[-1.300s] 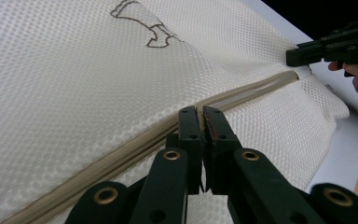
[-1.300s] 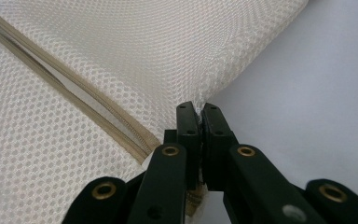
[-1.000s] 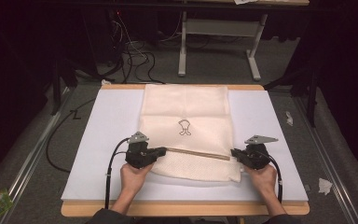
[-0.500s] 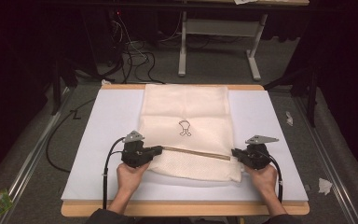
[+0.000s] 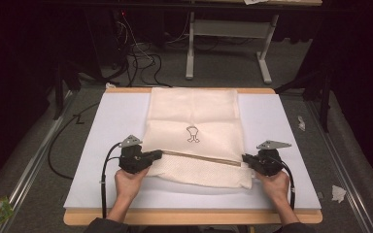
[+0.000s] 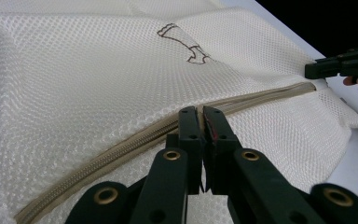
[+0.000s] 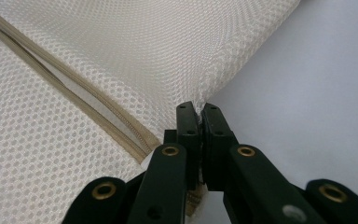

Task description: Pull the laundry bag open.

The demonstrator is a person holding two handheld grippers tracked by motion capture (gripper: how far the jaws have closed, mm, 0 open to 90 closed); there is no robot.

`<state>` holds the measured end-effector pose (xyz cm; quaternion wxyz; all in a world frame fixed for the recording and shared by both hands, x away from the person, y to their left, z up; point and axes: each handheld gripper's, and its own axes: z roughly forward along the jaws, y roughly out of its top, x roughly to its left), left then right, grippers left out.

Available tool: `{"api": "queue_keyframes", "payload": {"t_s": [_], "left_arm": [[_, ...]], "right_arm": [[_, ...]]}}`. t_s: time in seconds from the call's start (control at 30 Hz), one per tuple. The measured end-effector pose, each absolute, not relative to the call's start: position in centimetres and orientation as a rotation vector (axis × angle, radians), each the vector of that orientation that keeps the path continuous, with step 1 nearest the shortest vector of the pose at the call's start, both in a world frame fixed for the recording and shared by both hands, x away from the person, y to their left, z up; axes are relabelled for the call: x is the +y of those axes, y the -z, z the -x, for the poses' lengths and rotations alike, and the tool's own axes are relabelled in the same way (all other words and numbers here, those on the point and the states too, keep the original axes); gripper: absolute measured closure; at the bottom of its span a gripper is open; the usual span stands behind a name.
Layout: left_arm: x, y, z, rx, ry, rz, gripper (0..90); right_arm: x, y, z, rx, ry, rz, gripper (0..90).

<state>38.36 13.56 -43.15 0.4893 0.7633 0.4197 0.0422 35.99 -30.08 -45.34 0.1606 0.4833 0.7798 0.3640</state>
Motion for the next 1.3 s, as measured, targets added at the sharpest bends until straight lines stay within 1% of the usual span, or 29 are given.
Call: {"api": "queue_keyframes", "payload": {"t_s": [0.9,1.13,1.3], "left_arm": [[17.8,42.7,-38.5,1.105,-0.167,-1.809,87.0],[17.9,42.8,-38.6,1.108,-0.187,-1.808,87.0],[18.4,42.8,-38.8,1.142,-0.195,-1.789,87.1]], "right_arm": [[-30.5,44.6,-36.5,2.21,-1.013,-1.392,88.6],[-30.5,44.2,-36.6,2.213,-1.007,-1.381,88.7],[-30.7,44.3,-36.6,2.187,-1.036,-1.39,88.8]]}}
